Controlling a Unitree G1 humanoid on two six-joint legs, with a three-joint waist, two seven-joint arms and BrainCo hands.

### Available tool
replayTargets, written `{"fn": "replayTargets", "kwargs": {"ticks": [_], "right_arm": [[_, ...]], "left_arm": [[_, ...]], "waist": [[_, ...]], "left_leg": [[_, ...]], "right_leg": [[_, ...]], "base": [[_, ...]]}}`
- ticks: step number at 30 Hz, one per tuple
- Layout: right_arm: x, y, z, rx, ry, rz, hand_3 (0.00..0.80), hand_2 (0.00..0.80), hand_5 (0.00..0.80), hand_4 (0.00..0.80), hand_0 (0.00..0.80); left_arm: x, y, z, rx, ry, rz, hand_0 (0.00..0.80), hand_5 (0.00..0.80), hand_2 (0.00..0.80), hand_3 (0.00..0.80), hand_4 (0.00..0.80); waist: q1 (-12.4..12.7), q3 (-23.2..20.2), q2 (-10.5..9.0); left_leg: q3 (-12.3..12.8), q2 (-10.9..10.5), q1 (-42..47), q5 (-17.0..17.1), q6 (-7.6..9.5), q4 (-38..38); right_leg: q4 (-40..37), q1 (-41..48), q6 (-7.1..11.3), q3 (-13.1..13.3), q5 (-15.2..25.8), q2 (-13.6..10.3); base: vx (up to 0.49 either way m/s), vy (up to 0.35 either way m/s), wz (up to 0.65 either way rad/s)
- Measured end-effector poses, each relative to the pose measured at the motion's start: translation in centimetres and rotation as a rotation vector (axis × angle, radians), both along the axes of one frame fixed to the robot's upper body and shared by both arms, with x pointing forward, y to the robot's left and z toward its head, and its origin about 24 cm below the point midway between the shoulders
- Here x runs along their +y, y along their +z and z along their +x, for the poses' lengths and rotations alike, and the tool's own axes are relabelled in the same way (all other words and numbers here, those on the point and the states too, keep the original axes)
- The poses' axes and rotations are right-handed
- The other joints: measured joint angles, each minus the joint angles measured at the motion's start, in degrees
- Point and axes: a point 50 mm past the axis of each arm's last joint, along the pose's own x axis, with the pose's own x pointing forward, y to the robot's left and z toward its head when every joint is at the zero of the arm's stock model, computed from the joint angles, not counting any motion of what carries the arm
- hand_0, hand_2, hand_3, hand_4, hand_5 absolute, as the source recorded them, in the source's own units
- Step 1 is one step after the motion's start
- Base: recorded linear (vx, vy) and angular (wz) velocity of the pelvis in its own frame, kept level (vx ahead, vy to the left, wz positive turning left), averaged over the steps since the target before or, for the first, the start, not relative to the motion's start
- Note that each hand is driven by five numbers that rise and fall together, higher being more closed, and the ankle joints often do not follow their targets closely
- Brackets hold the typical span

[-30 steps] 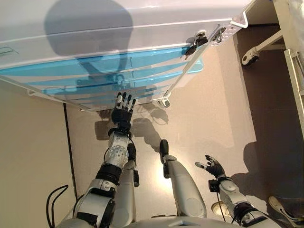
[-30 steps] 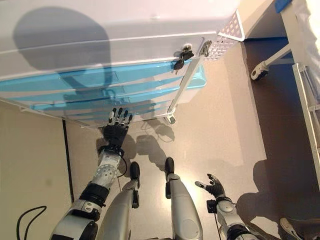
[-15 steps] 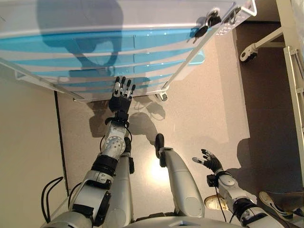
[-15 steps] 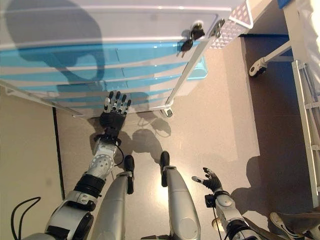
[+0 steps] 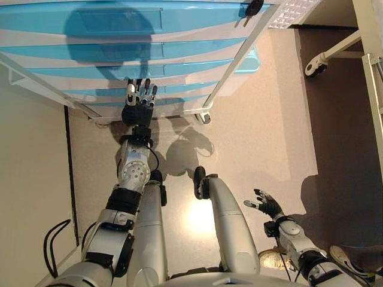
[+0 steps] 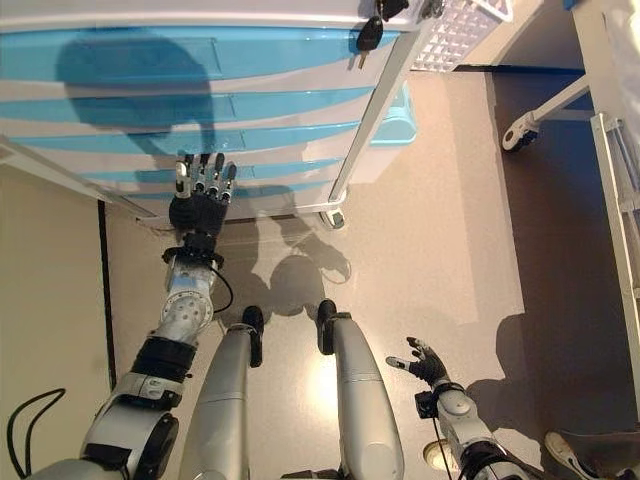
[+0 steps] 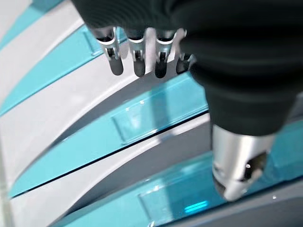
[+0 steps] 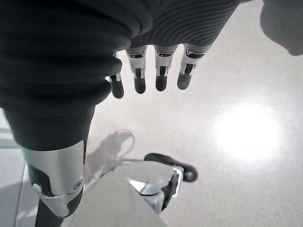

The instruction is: Open the drawer and pick up the medicine

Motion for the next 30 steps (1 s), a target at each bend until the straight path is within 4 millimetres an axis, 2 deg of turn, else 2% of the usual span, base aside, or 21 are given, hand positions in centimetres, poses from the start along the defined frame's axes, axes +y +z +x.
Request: {"fn": "replayTargets", "kwargs": {"ticks": [7,20,21,22,23,24,25,27,30], "right_arm": [[-0.6,-0.1,-0.4,0.021,0.019,-0.021,0.000,0.000,0.000,0.000,0.000],[-1.3,-0.5,-1.0,0.056,0.029,-0.061,0.000,0.000,0.000,0.000,0.000],[-1.4,-0.6,-1.1,0.065,0.026,-0.063,0.000,0.000,0.000,0.000,0.000],[-1.4,-0.6,-1.2,0.067,0.026,-0.064,0.000,0.000,0.000,0.000,0.000],[-1.5,-0.7,-1.2,0.073,0.025,-0.066,0.000,0.000,0.000,0.000,0.000],[-1.5,-0.7,-1.3,0.075,0.027,-0.070,0.000,0.000,0.000,0.000,0.000],[-1.5,-0.8,-1.4,0.080,0.027,-0.073,0.000,0.000,0.000,0.000,0.000],[-1.5,-0.8,-1.4,0.082,0.031,-0.074,0.000,0.000,0.000,0.000,0.000],[-1.4,-1.1,-1.6,0.098,0.050,-0.085,0.000,0.000,0.000,0.000,0.000]], "left_arm": [[0.3,-0.1,0.0,0.031,0.036,-0.021,0.000,0.000,0.000,0.000,0.000],[0.2,-0.4,0.0,0.068,0.047,-0.024,0.000,0.000,0.000,0.000,0.000],[0.2,-0.4,0.0,0.070,0.045,-0.023,0.100,0.100,0.100,0.100,0.100],[0.2,-0.4,0.0,0.070,0.045,-0.023,0.135,0.135,0.135,0.135,0.135],[0.2,-0.4,0.0,0.071,0.045,-0.023,0.452,0.452,0.452,0.452,0.452],[0.2,-0.4,0.0,0.072,0.046,-0.023,0.480,0.480,0.480,0.480,0.480],[0.2,-0.5,0.0,0.077,0.050,-0.023,0.696,0.696,0.696,0.696,0.696],[0.4,-0.5,0.1,0.097,0.060,-0.020,0.800,0.800,0.800,0.800,0.800],[0.8,-0.9,0.2,0.144,0.076,-0.010,0.800,0.800,0.800,0.800,0.800]], "waist": [[0.2,-1.8,0.14],[0.5,-3.3,0.83],[0.7,-3.4,0.97],[0.7,-3.4,1.01],[0.9,-3.4,1.07],[1.0,-3.4,1.07],[1.2,-3.4,1.08],[1.3,-3.4,1.08],[1.2,-3.4,1.08]], "left_leg": [[-0.3,0.5,-0.4,-0.5,-0.71,0.1],[-0.5,0.6,-0.5,-0.4,-0.73,-0.9],[-0.5,0.6,-0.5,-0.4,-0.73,-1.1],[-0.5,0.6,-0.5,-0.4,-0.73,-1.2],[-0.5,0.6,-0.4,-0.3,-0.74,-1.5],[-0.4,0.6,-0.3,-0.3,-0.75,-1.7],[-0.4,0.6,-0.1,0.0,-0.84,-2.3],[-0.4,0.5,0.3,0.3,-1.19,-3.0],[-0.3,0.5,2.2,0.9,-1.40,-5.1]], "right_leg": [[0.5,-0.5,-0.91,-1.0,-0.8,0.3],[0.0,-0.7,-0.97,-1.1,-1.1,0.2],[-0.1,-0.7,-0.97,-1.1,-1.1,0.2],[-0.2,-0.7,-0.98,-1.1,-1.1,0.2],[-0.3,-0.7,-0.99,-1.1,-1.1,0.2],[-0.4,-0.7,-0.99,-1.1,-1.1,0.1],[-0.9,-0.5,-1.04,-1.1,-0.9,0.2],[-1.3,-0.2,-1.32,-1.2,-0.7,0.1],[-3.0,1.5,-1.44,-1.3,-0.4,0.2]], "base": [[0.007,0.000,0.01],[0.000,0.000,0.00],[0.000,0.000,0.00],[0.000,0.000,0.00],[0.000,0.000,0.00],[0.036,-0.024,-0.01],[0.000,0.000,0.00],[0.016,-0.017,0.00],[0.000,0.000,0.00]]}}
